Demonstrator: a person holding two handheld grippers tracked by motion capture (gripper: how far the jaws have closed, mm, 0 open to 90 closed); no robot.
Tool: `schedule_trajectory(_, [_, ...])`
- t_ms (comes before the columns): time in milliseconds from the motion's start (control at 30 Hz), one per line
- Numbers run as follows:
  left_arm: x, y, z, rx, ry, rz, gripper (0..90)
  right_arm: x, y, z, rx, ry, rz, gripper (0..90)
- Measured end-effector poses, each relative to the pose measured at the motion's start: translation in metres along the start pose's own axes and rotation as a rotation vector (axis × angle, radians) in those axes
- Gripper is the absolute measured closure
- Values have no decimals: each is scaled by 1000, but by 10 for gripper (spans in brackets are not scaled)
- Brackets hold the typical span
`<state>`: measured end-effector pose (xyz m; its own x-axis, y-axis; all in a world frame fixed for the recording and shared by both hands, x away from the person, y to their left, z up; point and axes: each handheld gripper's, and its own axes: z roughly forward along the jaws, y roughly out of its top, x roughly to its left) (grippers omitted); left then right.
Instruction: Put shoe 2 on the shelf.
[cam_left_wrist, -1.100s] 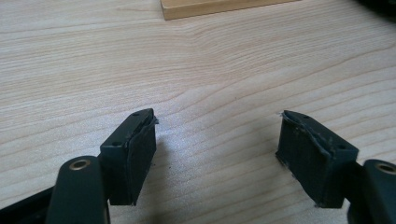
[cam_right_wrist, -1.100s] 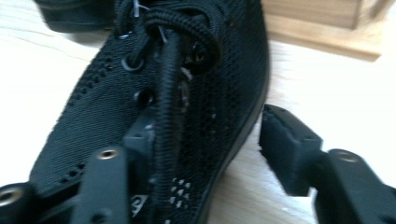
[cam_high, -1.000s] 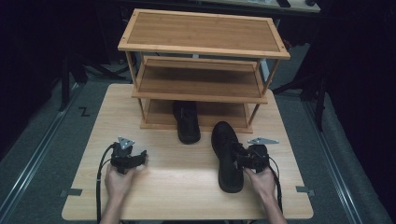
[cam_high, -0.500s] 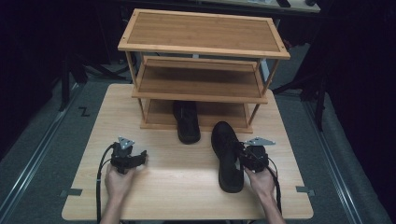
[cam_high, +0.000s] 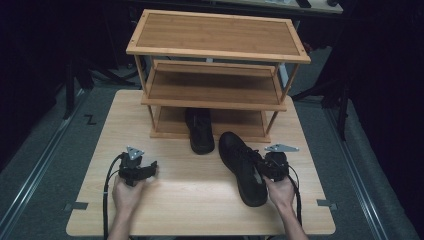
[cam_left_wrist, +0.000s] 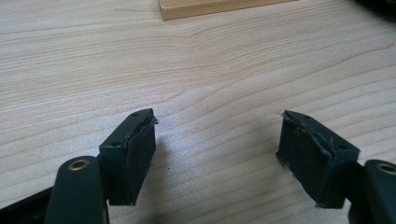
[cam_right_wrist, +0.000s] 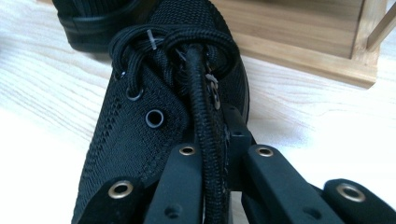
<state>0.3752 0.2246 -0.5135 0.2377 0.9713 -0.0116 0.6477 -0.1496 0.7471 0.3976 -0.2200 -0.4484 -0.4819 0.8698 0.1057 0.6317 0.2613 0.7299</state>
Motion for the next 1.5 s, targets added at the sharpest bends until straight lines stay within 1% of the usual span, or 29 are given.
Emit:
schedule_trajectory(233, [0, 0, 0, 0, 0, 0, 279, -3, 6, -7, -30, -15, 1, 880])
schedule_trajectory(400, [0, 0, 0, 0, 0, 0, 279, -6, 10, -11, -47, -19, 14, 880])
schedule_trajectory(500, [0, 0, 0, -1, -1, -1, 278, -8, 15, -12, -65, -26, 12, 880])
schedule_trajectory(667, [0, 0, 0, 0, -1, 0, 278, -10, 19, -10, -67, -22, 28, 880])
schedule_trajectory(733, [0, 0, 0, 0, -1, 0, 278, -10, 22, -9, -64, -33, 26, 880])
schedule_trajectory(900, [0, 0, 0, -1, -1, 0, 278, -11, 28, -8, -72, -33, 43, 879])
schedule_trajectory(933, [0, 0, 0, -1, -1, -1, 278, -13, 30, -6, -76, -35, 56, 879])
schedule_trajectory(1067, [0, 0, 0, 0, -1, 0, 278, -13, 36, -3, -79, -49, 61, 879])
schedule_trajectory(1100, [0, 0, 0, 0, -1, 0, 278, -14, 41, 0, -81, -53, 72, 878])
schedule_trajectory(1200, [0, 0, 0, 0, -1, 0, 277, -14, 47, 6, -86, -58, 95, 878])
schedule_trajectory(1267, [0, 0, 0, 0, -1, 0, 278, -14, 49, 8, -87, -64, 94, 878])
schedule_trajectory(1300, [0, 0, 0, 0, -1, 1, 277, -13, 54, 12, -88, -74, 98, 878])
schedule_trajectory(1500, [0, 0, 0, 0, -1, 1, 277, -10, 68, 28, -95, -87, 103, 878])
